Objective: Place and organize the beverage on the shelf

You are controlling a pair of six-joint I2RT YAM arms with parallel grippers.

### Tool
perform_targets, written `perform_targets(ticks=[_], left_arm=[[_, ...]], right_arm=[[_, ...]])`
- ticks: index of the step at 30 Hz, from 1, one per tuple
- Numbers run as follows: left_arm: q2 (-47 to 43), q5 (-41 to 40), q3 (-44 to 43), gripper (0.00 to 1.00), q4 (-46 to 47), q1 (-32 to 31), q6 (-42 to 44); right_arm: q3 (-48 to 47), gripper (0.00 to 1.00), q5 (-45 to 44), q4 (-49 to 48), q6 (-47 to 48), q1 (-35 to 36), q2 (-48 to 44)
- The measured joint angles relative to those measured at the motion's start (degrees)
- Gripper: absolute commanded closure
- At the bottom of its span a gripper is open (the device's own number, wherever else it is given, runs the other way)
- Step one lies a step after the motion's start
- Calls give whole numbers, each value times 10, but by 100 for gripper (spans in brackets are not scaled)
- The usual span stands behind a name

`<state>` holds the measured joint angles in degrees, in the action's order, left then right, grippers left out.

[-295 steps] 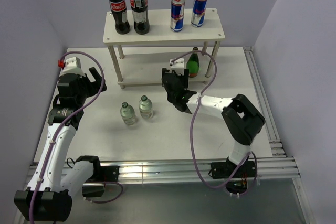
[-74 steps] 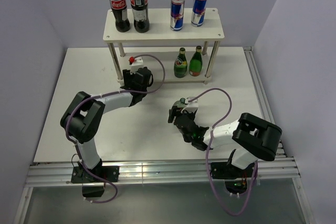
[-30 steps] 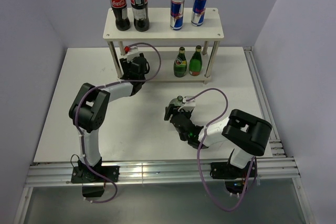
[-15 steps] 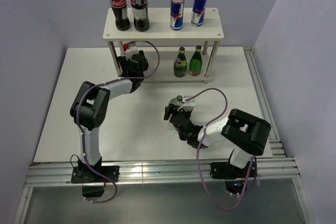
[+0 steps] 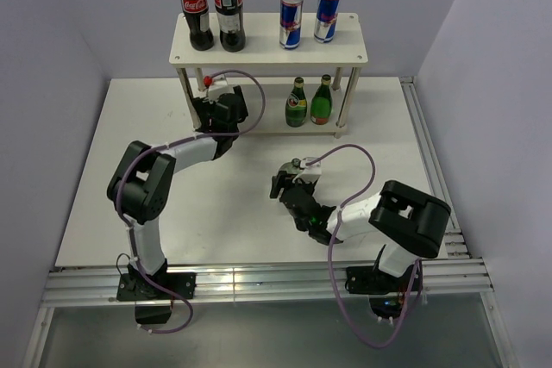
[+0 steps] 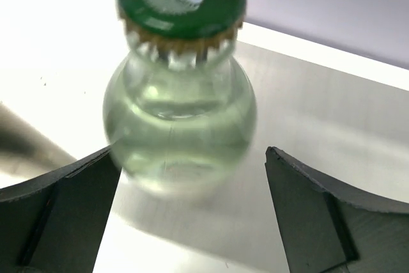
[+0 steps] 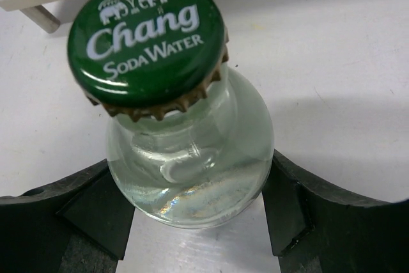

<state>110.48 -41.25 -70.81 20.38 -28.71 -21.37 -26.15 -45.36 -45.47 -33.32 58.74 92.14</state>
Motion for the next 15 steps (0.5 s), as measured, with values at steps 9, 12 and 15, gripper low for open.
perform_targets(ticks=[9, 12, 15], left_arm=[[-103, -17, 70, 1, -38, -32, -37], [-165, -28, 114, 1, -83, -50, -63], [-248, -37, 158, 1, -141, -76, -94]], right_arm=[[1, 100, 1, 99, 1, 24, -54], [-9, 100, 8, 145, 17, 26, -70], [-45, 100, 17, 195, 48, 27, -70]])
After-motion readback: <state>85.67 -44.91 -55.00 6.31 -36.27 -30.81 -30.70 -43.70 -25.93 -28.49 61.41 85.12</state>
